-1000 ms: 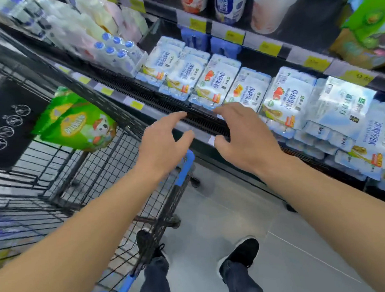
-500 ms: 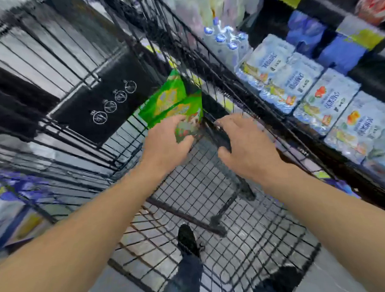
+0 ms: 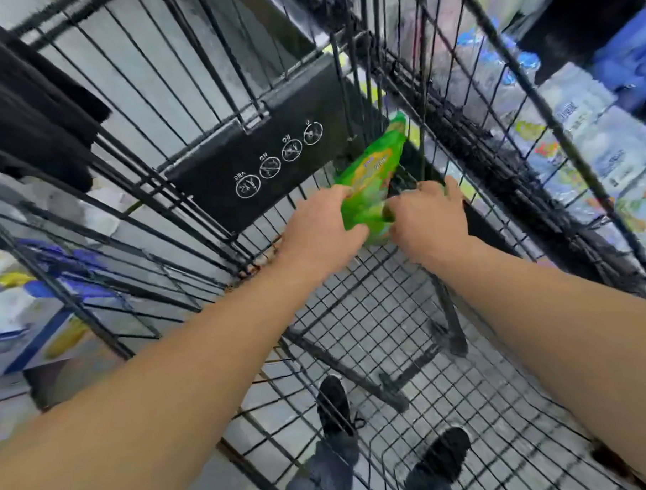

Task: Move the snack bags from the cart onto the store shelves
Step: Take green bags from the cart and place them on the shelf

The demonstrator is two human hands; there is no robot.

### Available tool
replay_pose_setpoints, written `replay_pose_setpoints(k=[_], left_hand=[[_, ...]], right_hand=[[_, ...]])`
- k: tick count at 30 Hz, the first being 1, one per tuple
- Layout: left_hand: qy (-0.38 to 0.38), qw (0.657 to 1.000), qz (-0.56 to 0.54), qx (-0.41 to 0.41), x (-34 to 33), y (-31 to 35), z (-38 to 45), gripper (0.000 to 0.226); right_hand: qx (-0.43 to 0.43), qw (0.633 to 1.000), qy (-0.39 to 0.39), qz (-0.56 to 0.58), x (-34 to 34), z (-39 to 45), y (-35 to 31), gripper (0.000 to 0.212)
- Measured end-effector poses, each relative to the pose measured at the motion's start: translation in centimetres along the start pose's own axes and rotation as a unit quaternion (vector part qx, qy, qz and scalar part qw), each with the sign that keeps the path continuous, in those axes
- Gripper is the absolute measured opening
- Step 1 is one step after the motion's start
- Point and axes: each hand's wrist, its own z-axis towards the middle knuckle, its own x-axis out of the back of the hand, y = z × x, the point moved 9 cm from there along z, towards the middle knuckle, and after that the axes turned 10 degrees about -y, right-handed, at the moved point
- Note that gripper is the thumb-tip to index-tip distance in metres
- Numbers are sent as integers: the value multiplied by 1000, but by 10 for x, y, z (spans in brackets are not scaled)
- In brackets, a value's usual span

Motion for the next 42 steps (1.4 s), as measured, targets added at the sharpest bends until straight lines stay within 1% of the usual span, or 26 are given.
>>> replay_pose_setpoints(k=[1, 3, 6, 8, 10, 12, 14, 18, 19, 21, 24, 25, 27, 28, 30, 31, 33, 34, 35, 37, 38, 40, 42], left_hand=[[-9, 1000, 3, -3, -5, -1, 0, 59], [-24, 1000, 6, -3, -11, -7, 2, 62], [-44, 999, -5, -12, -18, -11, 0, 68], [-71, 997, -23, -28, -25, -10, -3, 71], [-118, 989, -69, -57, -37, -4, -9, 66], [-156, 972, -159, -79, -49, 0, -14, 50], [-168, 956, -232, -67, -57, 2, -15, 26], [-163, 914, -371, -19, -64, 5, -16, 8], [-168, 902, -398, -11, -66, 6, -17, 6], [-177, 879, -443, 14, -67, 11, -20, 6], [-202, 856, -475, 37, -70, 26, -30, 20], [-208, 851, -481, 40, -69, 32, -35, 21], [-212, 841, -496, 48, -67, 46, -44, 15], [-211, 833, -508, 53, -65, 51, -47, 17], [-209, 820, -530, 61, -65, 64, -56, 28], [-211, 811, -543, 59, -67, 74, -61, 26], [-220, 796, -562, 47, -72, 98, -70, 15], [-226, 791, -567, 42, -82, 118, -77, 16], [-229, 784, -576, 35, -85, 130, -80, 19], [-236, 774, -587, 16, -101, 164, -88, 24], [-244, 772, -586, 6, -113, 187, -93, 23], [-251, 768, -589, -4, -134, 225, -100, 20], [-258, 764, -591, -19, -153, 259, -105, 20]], right_hand=[[-12, 1000, -3, -4, -5, -2, 2, 33], [-19, 1000, 23, 8, -8, -5, 4, 17], [9, 997, 67, 41, -8, -11, 4, 11], [41, 990, 112, 68, -2, -19, 4, 10], [64, 981, 147, 110, 8, -34, 10, 13], [83, 966, 170, 178, 18, -51, 17, 18], [90, 949, 200, 227, 31, -68, 24, 15], [64, 935, 193, 289, 48, -88, 39, 11], [61, 933, 204, 289, 52, -93, 41, 14], [26, 929, 234, 285, 57, -104, 52, 24], [-52, 925, 254, 279, 51, -121, 77, 37], [-70, 918, 259, 292, 48, -130, 86, 42], [-80, 887, 280, 359, 43, -153, 108, 51], [-78, 867, 284, 401, 41, -163, 115, 55], [-74, 821, 285, 488, 36, -189, 128, 62], [-76, 804, 278, 520, 30, -199, 136, 64], [-87, 774, 257, 573, 18, -215, 149, 64], [-90, 754, 255, 598, 10, -230, 163, 57], [-84, 733, 261, 623, 7, -236, 169, 44], [-75, 678, 280, 675, -4, -259, 194, 18], [-71, 652, 292, 696, -12, -275, 211, 11], [-70, 630, 308, 709, -30, -300, 244, 5], [-80, 614, 313, 720, -50, -321, 274, 6]])
